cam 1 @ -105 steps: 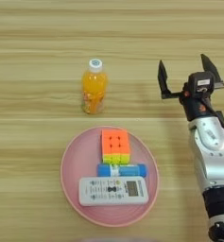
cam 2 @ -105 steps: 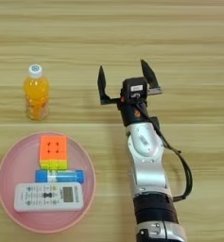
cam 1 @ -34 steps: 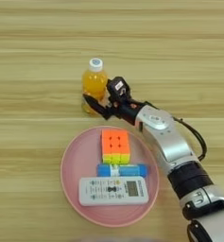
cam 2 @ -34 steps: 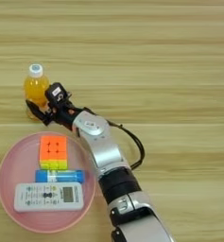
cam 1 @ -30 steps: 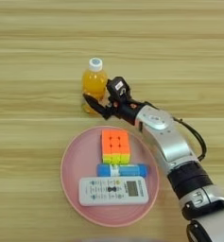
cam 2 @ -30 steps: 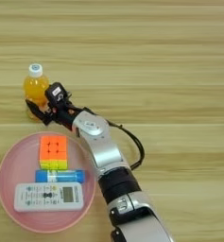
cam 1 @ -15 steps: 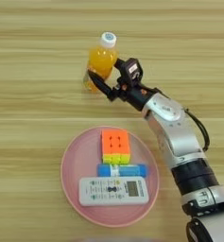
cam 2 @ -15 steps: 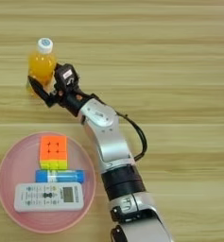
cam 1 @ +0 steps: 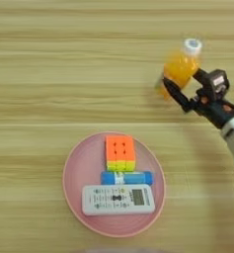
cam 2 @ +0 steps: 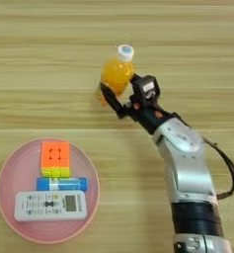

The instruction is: Move the objects on the table

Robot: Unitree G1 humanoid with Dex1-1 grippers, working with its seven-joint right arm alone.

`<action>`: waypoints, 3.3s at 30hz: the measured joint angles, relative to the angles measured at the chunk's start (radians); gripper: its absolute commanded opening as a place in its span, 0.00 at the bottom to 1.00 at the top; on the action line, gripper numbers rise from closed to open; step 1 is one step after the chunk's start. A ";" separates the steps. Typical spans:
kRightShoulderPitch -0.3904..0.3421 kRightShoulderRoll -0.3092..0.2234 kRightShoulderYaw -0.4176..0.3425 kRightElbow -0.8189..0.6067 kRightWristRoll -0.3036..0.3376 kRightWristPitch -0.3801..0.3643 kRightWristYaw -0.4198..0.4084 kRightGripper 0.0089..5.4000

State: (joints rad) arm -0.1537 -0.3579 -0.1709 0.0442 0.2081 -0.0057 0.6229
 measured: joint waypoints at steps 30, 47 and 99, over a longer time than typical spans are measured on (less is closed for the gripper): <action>0.078 -0.071 -0.005 0.246 -0.044 -0.230 0.076 0.70; 0.082 -0.068 0.008 0.233 -0.020 -0.215 0.081 1.00; 0.235 -0.105 0.211 -0.330 0.120 -0.018 0.321 1.00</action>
State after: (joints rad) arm 0.0811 -0.4630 0.0404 -0.2860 0.3277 -0.0241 0.9439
